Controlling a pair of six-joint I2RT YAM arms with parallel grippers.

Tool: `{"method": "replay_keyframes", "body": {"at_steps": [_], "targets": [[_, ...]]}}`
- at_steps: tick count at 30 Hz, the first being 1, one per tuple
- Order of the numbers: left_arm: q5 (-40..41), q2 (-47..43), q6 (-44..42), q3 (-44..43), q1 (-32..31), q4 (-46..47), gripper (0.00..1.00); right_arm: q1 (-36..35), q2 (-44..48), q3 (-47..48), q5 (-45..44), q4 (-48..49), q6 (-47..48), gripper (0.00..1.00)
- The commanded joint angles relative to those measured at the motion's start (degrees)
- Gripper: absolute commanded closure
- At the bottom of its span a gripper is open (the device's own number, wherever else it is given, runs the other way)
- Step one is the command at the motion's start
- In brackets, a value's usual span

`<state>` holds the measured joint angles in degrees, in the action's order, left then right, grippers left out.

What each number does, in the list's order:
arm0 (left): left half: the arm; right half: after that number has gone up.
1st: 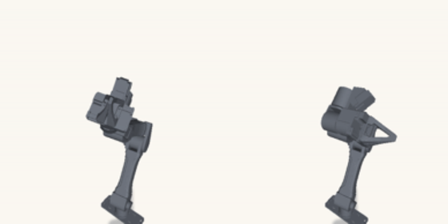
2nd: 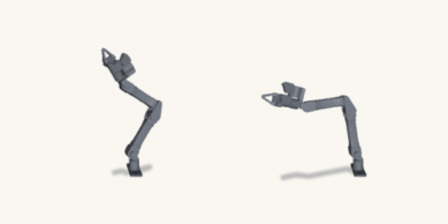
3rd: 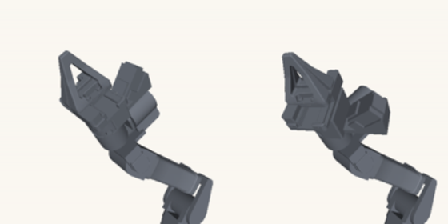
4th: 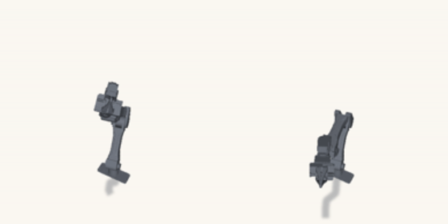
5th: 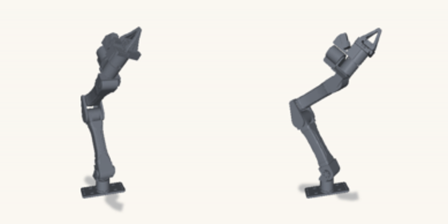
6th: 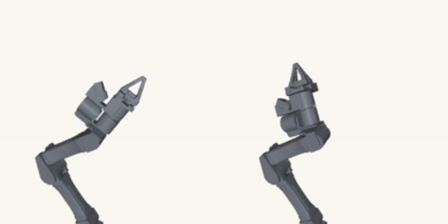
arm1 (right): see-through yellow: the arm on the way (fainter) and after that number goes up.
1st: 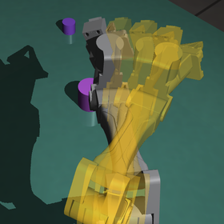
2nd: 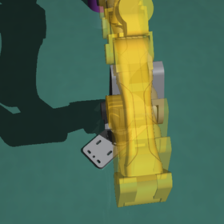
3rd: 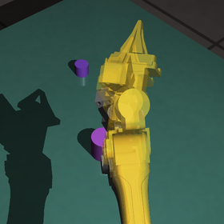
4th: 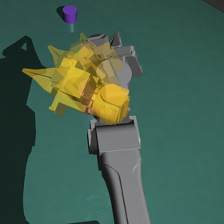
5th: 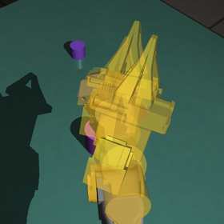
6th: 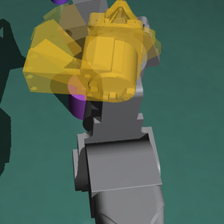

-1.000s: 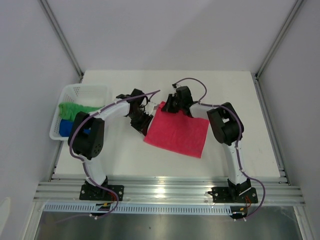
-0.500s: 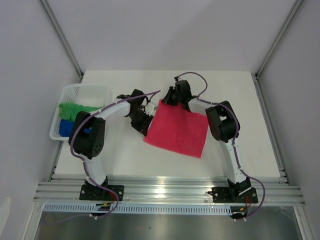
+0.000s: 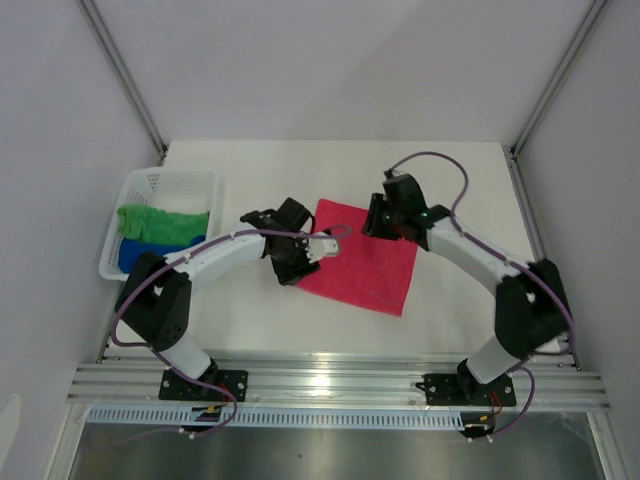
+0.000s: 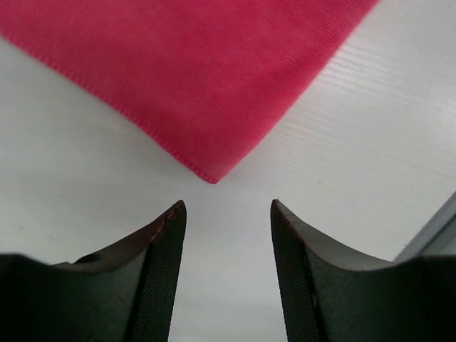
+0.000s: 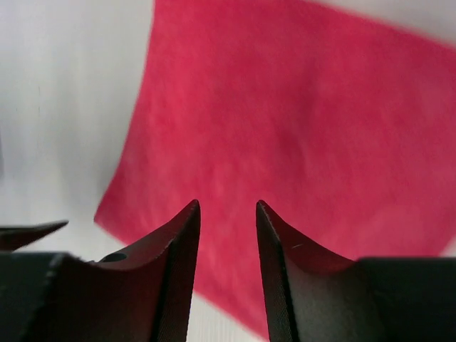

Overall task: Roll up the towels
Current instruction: Fold the towel, then roll the towel

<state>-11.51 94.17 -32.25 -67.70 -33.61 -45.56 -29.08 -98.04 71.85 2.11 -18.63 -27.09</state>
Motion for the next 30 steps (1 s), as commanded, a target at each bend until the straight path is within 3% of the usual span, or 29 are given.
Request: {"method": "replay_keyframes", "body": {"at_steps": [1, 5, 9, 22, 25, 26, 29, 30], "targets": [[8.1, -3.1, -14.3, 6.3, -4.5, 5.0, 0.45, -0.2, 12.4, -12.5, -5.5, -11.2, -8.8, 0.58], [11.2, -5.1, -24.3, 11.7, -6.2, 11.4, 0.43, -2.7, 23.5, -23.1, -6.5, -14.3, -16.6, 0.55], [13.4, -4.6, -28.4, 14.4, -8.9, 15.6, 0.42, -4.0, 30.3, -31.2, -6.3, -13.9, -21.0, 0.54], [14.1, 2.9, -28.9, 15.9, -10.4, 19.4, 0.47, -6.0, 30.8, -40.4, -7.8, -8.5, -25.8, 0.54], [14.8, 4.6, -26.9, 14.5, -10.4, 18.8, 0.65, -6.1, 29.6, -41.3, -8.0, -6.8, -25.8, 0.55], [14.8, 4.8, -26.4, 13.9, -10.4, 18.2, 0.78, -6.1, 29.3, -41.4, -7.9, -6.5, -25.7, 0.56], [13.7, 4.2, -24.2, 13.8, -10.4, 16.9, 0.99, -6.1, 29.3, -42.4, -7.6, -5.1, -25.9, 0.62], [13.6, 3.7, -23.7, 14.4, -10.4, 16.6, 0.99, -6.1, 29.6, -43.0, -7.6, -4.2, -26.1, 0.64]]}}
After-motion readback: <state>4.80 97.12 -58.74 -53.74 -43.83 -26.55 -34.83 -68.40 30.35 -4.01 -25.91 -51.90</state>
